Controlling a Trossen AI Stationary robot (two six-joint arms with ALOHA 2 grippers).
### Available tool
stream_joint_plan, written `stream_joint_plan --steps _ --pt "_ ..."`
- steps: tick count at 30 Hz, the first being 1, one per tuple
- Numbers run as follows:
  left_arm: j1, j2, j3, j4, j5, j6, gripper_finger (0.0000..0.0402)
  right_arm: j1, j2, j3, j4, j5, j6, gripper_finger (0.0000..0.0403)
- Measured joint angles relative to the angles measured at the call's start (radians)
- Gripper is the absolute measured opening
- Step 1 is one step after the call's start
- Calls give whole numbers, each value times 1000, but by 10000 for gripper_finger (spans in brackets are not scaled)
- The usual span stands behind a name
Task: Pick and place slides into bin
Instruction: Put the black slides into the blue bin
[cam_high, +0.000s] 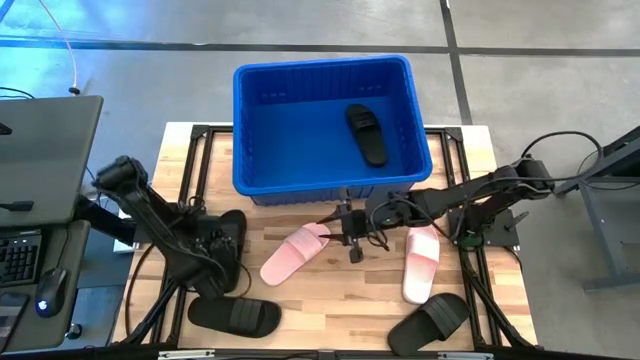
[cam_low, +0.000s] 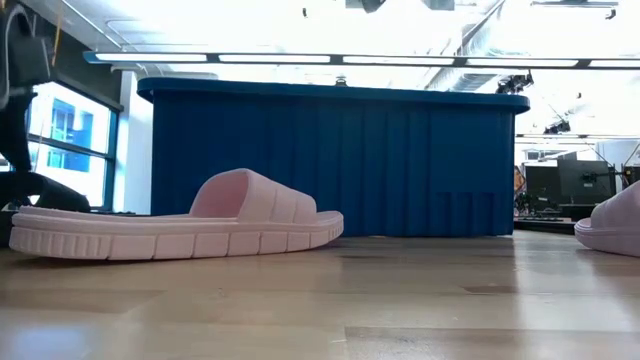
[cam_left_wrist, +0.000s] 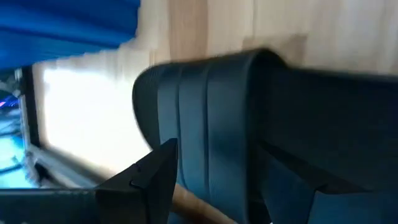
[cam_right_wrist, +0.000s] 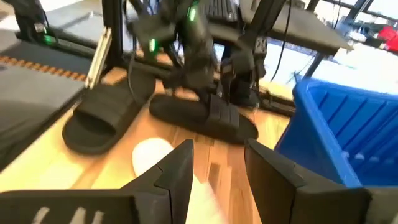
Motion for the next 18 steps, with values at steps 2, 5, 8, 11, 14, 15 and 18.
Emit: stream_joint_plan --steps 2,5,8,11,14,15,18 --pt "1 47 -1 -29 0 -44 193 0 -1 0 11 0 -8 134" --pt "0 101 0 -67 2 -110 193 0 -1 0 9 -1 -16 134" --pt "0 112 6 -62 8 -114 179 0 -1 0 7 -1 -16 134" --pt "0 112 27 -61 7 -82 133 0 -1 0 3 -1 -16 134" --pt "0 112 58 -73 7 -51 57 0 -1 0 3 -2 -9 134" --pt "0 112 74 -80 7 -41 31 0 -1 0 3 -2 -9 134" --pt "0 111 162 -88 6 -19 17 0 -1 0 2 -2 -9 134"
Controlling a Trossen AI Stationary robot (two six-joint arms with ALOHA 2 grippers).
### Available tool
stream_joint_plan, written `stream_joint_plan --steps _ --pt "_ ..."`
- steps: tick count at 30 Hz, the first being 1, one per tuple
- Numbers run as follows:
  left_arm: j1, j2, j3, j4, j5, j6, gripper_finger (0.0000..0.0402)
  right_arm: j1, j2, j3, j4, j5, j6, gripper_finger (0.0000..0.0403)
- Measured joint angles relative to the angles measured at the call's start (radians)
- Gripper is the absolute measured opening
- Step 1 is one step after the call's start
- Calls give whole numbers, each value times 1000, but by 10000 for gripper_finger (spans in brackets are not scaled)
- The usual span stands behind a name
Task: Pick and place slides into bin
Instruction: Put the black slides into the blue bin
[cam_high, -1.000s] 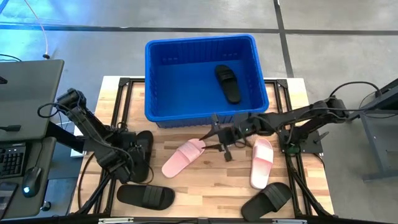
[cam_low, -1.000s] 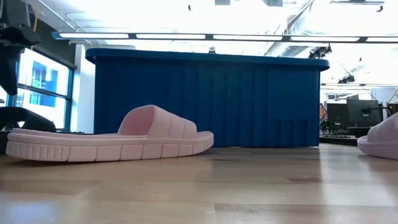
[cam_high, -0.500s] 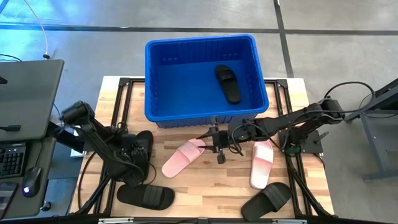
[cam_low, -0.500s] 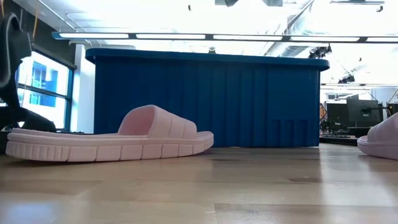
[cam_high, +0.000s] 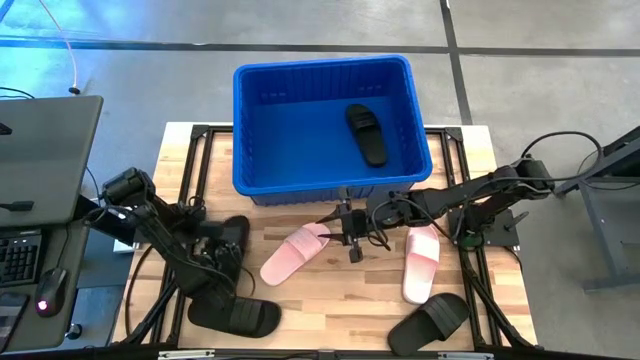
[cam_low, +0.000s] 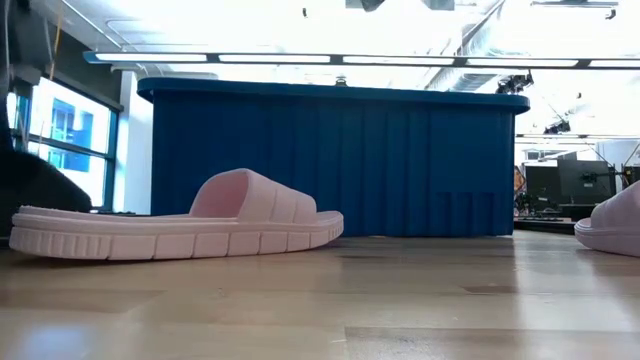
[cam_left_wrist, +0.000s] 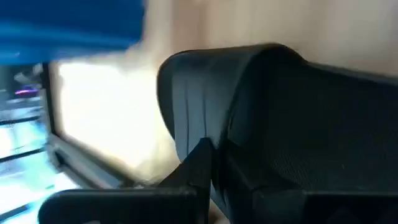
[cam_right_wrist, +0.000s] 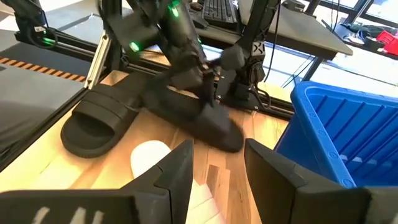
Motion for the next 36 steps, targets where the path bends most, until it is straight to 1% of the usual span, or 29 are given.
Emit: stream_joint_plan --steps 2,4,7,8,12,14,17,19,21,24,26,27,28,29,31,33,34,35,36 --pt "0 -2 105 -36 2 57 14 0 0 0 0 0 0 134" --pt "-2 -2 237 -104 -6 119 7 0 0 0 0 0 1 134" --pt "-22 -2 444 -223 -59 175 10 2 0 0 -2 -1 57 134" --pt "-30 -3 512 -251 -90 193 9 3 0 0 -5 0 97 134" --pt "-46 -10 764 -242 -214 358 6 19 -8 0 -65 -19 326 134" --pt "-47 -10 886 -244 -304 456 6 36 -18 2 -123 -53 374 134" --pt "-37 -3 1016 -245 -469 672 4 73 -23 2 -224 -82 384 134" --pt "-9 -3 1087 -245 -597 785 4 99 -22 0 -284 -69 386 134" --pt "34 -4 1151 -246 -723 894 3 122 -16 1 -310 -28 386 134" --pt "150 -6 1234 -245 -838 1049 3 143 -13 0 -350 52 402 134" --pt "268 -8 1260 -226 -885 1110 2 146 -13 1 -359 94 438 134" --pt "338 -8 1267 -204 -884 1138 2 146 -13 1 -360 111 461 134" --pt "412 -8 1268 -176 -860 1180 2 146 -13 1 -361 122 482 134" --pt "490 -7 1266 -141 -808 1239 2 145 -13 1 -360 138 502 134" --pt "647 -7 1240 -32 -633 1380 2 143 -13 1 -362 178 540 134" --pt "791 2 1184 158 -443 1544 2 143 -12 1 -366 236 586 134" --pt "852 10 1153 262 -373 1623 2 143 -10 1 -371 267 614 134" --pt "909 19 1118 367 -326 1692 2 143 -8 1 -383 296 645 134" --pt "959 32 1086 472 -307 1745 2 143 -6 1 -399 318 677 134"
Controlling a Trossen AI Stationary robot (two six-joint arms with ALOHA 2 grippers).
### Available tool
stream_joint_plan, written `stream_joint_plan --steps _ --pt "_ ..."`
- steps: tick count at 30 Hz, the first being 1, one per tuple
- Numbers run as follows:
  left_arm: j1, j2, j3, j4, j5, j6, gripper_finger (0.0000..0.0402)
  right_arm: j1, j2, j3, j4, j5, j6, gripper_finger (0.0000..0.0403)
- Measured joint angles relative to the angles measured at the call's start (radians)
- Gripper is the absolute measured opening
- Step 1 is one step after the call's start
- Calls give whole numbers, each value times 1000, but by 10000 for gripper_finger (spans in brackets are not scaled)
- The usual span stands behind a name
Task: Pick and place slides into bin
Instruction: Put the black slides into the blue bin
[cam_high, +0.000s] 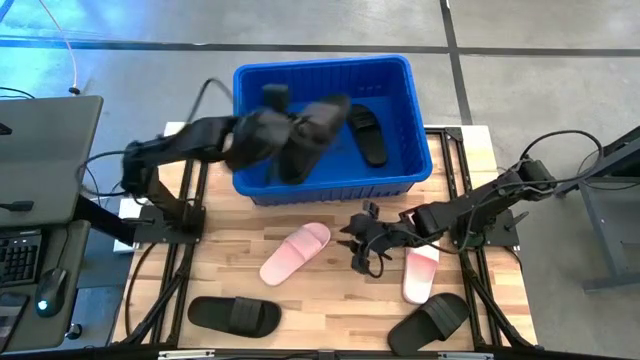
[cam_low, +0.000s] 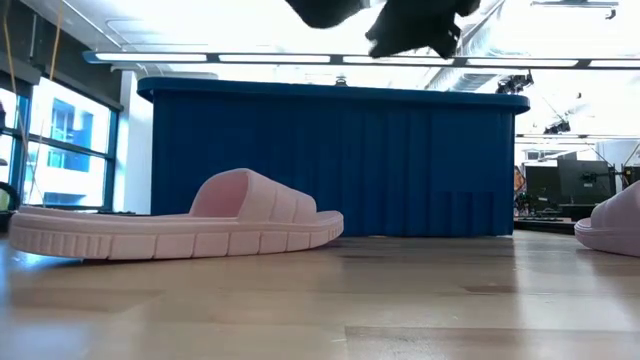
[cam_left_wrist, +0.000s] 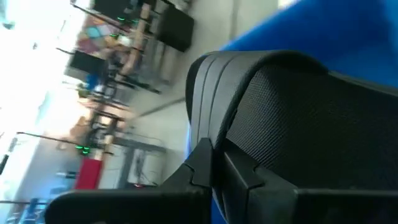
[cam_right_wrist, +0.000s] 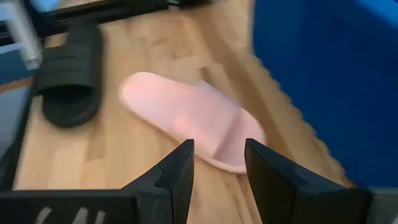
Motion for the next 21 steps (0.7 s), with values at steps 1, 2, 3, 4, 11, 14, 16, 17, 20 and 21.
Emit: stream_joint_plan --steps 1,2,3,4,11,14,16,17,20,21 --pt "47 15 -26 104 1 43 1 0 1 0 -17 11 35 134" --pt "89 30 -46 174 -2 67 1 0 3 0 -32 21 72 134" --pt "132 45 -65 208 -8 73 1 0 5 0 -52 24 109 134" --pt "172 66 -80 219 -10 68 1 0 8 0 -77 29 144 134" --pt "397 258 -153 282 237 -114 4 17 74 0 -157 33 275 134" --pt "440 345 -152 352 272 -115 2 17 103 0 -159 -15 278 134" --pt "455 396 -152 390 294 -111 3 17 124 0 -166 -37 287 134" --pt "457 420 -152 411 299 -113 5 17 135 0 -164 -50 292 134" --pt "459 480 -150 465 336 -114 15 17 162 0 -168 -96 311 134" --pt "458 492 -151 467 350 -115 19 17 171 0 -164 -111 321 134"
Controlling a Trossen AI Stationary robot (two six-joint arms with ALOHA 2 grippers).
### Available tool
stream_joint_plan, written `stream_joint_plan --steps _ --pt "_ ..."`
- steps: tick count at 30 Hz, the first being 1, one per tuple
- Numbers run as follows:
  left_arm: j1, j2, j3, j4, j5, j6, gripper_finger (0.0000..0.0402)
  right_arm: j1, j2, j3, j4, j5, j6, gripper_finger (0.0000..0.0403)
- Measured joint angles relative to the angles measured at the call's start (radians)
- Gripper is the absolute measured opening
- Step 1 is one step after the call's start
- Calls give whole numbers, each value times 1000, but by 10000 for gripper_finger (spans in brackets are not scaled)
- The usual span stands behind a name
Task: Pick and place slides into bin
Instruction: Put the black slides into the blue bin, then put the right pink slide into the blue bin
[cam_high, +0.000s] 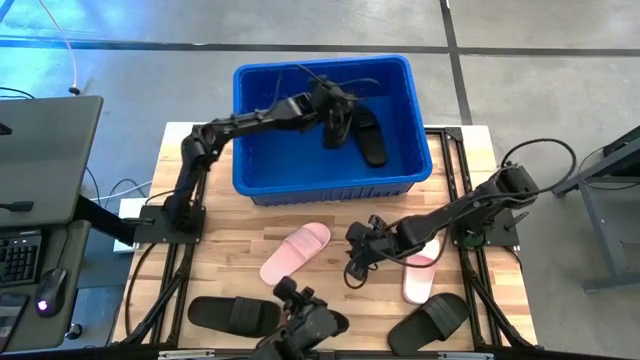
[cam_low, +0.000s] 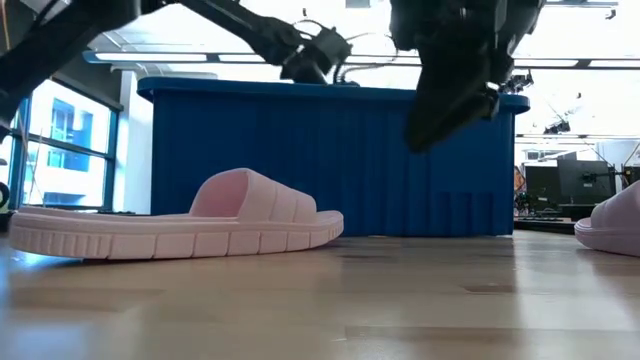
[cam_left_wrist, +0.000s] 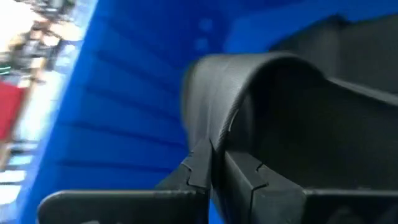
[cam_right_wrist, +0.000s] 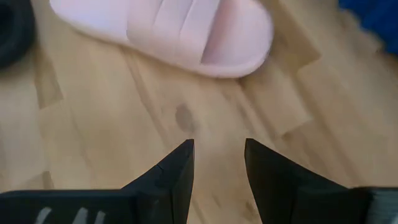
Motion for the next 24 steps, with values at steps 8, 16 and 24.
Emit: stream_joint_plan --steps 8,16,24 --pt "7 57 0 -11 100 110 51 0 37 0 -16 -54 69 134" --pt "1 57 0 1 192 157 129 0 38 0 -16 -50 79 134" --pt "-8 57 1 -3 421 78 210 0 38 0 -17 -73 84 134"
